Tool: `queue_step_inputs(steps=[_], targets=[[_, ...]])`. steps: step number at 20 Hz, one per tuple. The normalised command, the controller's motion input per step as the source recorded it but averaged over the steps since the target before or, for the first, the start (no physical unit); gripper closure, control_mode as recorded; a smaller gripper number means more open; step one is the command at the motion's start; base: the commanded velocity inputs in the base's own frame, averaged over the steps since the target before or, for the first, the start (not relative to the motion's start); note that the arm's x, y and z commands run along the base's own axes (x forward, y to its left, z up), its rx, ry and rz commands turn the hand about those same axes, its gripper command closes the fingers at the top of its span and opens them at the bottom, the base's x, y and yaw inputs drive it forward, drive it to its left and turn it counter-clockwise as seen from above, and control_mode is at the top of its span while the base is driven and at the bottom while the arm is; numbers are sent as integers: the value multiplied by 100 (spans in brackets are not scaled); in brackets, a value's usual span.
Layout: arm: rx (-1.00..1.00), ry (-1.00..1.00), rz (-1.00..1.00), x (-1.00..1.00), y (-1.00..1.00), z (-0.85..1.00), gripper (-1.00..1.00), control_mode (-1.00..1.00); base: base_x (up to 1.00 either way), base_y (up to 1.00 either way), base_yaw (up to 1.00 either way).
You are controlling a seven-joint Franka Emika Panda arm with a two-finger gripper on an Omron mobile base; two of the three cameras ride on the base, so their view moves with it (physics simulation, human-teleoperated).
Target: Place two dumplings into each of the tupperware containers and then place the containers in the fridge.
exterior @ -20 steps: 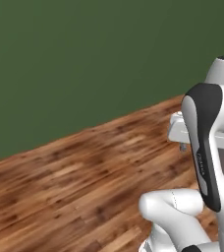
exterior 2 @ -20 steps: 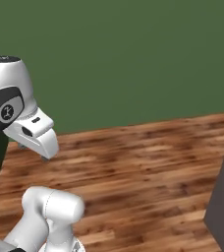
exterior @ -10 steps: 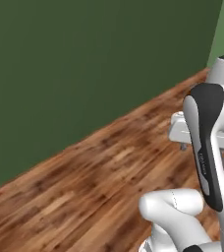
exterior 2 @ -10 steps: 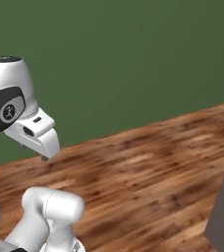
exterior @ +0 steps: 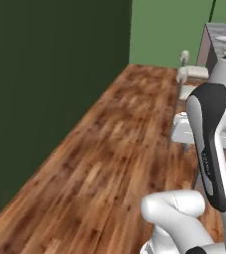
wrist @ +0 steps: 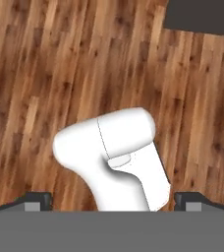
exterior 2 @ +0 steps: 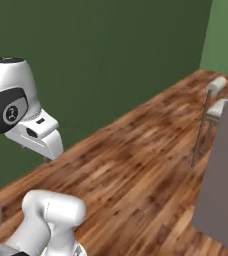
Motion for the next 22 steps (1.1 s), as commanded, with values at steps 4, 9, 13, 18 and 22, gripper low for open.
queue_step_inputs(steps=[4,9,13,18,22], targets=[[0,0,0,0,0,0,-100,100,81,79,-67],[0,0,0,0,0,0,-100,100,91,87,-62],[0,0,0,0,0,0,-100,100,94,90,-60],[0,0,0,0,0,0,-100,100,100,93,-51],[0,0,0,0,0,0,-100,100,100,88,-47]])
